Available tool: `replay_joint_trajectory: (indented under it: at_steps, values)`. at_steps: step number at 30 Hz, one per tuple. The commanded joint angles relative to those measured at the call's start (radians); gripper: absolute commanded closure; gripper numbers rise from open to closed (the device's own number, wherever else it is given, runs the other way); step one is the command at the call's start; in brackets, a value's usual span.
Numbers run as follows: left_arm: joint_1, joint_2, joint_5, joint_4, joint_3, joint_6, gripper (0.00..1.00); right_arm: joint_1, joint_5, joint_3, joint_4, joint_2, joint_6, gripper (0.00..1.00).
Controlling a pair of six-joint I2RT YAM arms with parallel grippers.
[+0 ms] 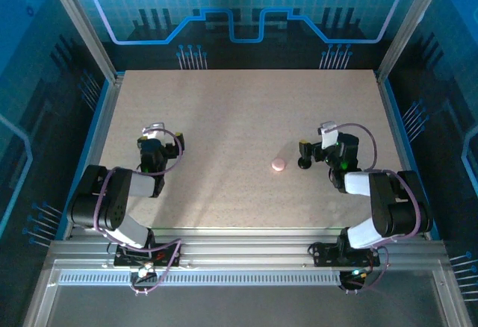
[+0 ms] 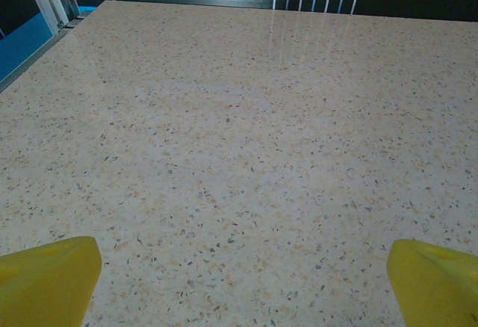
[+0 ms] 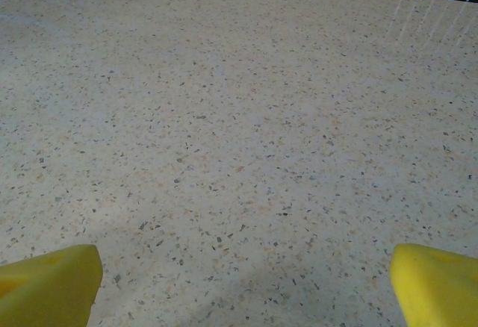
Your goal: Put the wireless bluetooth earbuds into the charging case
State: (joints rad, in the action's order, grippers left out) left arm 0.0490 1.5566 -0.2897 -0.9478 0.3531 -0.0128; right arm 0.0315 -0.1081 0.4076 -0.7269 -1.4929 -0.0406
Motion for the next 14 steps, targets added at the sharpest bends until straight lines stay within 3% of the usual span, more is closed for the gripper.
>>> replay_joint_trajectory:
  at_steps: [1, 14]
  values:
    - [-0.011, -0.006, 0.024, -0.008, 0.014, -0.009, 0.01, -0.013, 0.007, 0.019, -0.034, -0.010, 0.015, 0.00]
    - [-0.015, -0.006, 0.013, -0.014, 0.009, -0.015, 0.01, -0.013, 0.007, 0.019, -0.035, -0.009, 0.015, 0.00]
